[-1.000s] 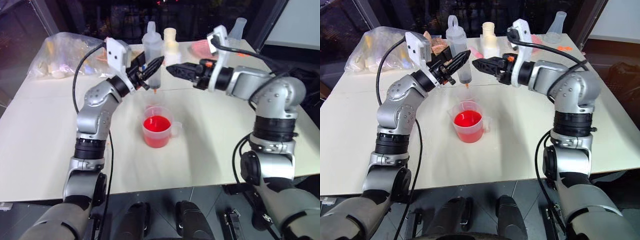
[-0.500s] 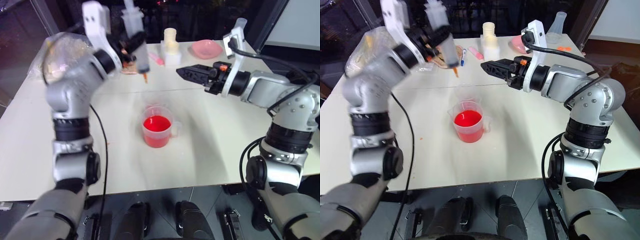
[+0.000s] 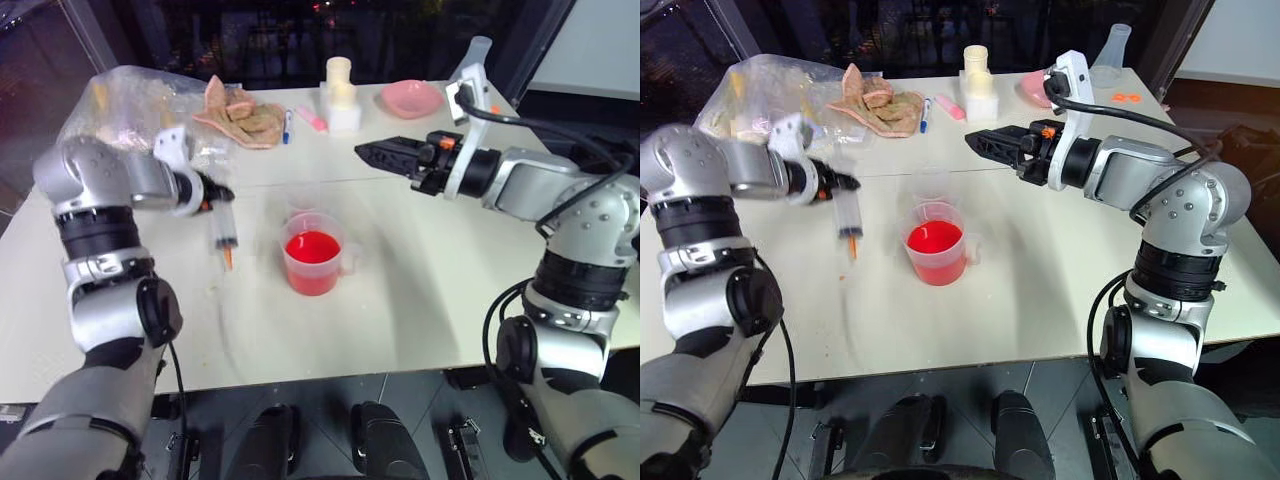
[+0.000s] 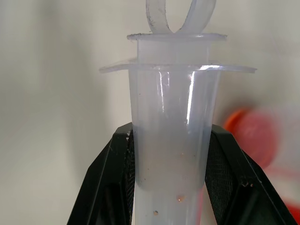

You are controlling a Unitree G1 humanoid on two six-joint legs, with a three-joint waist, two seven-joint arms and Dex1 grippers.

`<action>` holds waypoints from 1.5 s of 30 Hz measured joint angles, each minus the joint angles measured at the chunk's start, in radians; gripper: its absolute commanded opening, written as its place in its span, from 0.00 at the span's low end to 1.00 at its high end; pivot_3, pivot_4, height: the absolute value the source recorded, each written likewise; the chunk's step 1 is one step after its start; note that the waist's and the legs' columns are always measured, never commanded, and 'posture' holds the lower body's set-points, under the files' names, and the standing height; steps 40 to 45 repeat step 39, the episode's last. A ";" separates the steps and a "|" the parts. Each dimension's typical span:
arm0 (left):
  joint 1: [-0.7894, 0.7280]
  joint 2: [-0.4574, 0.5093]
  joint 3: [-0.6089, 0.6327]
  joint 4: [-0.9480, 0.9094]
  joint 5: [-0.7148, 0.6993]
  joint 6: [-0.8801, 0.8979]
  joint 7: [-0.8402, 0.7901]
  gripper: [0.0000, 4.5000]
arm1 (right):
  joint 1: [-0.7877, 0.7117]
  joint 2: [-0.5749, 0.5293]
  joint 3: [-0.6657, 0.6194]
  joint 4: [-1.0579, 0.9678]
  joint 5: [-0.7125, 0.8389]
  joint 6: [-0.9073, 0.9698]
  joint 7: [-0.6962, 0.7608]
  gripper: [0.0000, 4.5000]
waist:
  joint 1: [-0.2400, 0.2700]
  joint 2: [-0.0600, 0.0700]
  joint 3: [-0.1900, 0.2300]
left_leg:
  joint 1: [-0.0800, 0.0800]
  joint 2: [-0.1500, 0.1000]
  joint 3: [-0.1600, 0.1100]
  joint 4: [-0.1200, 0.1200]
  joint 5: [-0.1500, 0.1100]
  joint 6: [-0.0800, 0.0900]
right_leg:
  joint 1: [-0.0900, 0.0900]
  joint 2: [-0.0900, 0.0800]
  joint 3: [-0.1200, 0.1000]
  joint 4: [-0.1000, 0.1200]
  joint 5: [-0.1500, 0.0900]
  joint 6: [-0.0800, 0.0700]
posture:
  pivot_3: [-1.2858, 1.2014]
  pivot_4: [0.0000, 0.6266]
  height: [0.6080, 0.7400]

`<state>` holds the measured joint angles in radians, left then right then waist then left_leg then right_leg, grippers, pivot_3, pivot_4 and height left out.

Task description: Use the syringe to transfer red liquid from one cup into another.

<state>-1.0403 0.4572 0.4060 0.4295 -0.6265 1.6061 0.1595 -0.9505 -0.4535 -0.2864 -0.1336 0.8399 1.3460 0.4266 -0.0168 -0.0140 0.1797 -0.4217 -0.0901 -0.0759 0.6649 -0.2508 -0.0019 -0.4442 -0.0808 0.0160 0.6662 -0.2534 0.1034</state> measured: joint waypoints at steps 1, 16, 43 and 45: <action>0.037 0.003 -0.014 -0.001 -0.041 0.000 0.017 0.33 | 0.000 -0.002 0.003 0.000 0.001 0.000 0.001 0.66 | 0.001 0.000 0.000 | 0.000 0.000 0.000 0.000 0.000 0.000 | 0.000 0.000 0.000 0.000 0.000 0.000 | 0.52 0.24 1.00; 0.173 0.038 -0.037 -0.089 -0.466 0.000 0.284 0.99 | 0.001 -0.003 0.016 -0.003 0.009 0.000 0.001 0.67 | 0.002 0.000 0.000 | 0.000 0.000 0.000 0.000 0.000 -0.001 | 0.001 0.000 0.000 -0.001 0.000 0.000 | 0.52 0.24 1.00; 0.429 0.598 -0.149 -0.720 -0.438 -0.230 -0.616 0.99 | 0.110 -0.440 0.365 -0.067 -0.118 -0.333 0.623 0.67 | 0.001 0.000 0.000 | 0.000 0.001 0.001 -0.002 -0.002 0.004 | 0.002 -0.001 0.001 -0.005 0.000 -0.001 | 0.52 0.24 1.00; 0.429 0.598 -0.149 -0.720 -0.438 -0.230 -0.616 0.99 | 0.110 -0.440 0.365 -0.067 -0.118 -0.333 0.623 0.67 | 0.001 0.000 0.000 | 0.000 0.001 0.001 -0.002 -0.002 0.004 | 0.002 -0.001 0.001 -0.005 0.000 -0.001 | 0.52 0.24 1.00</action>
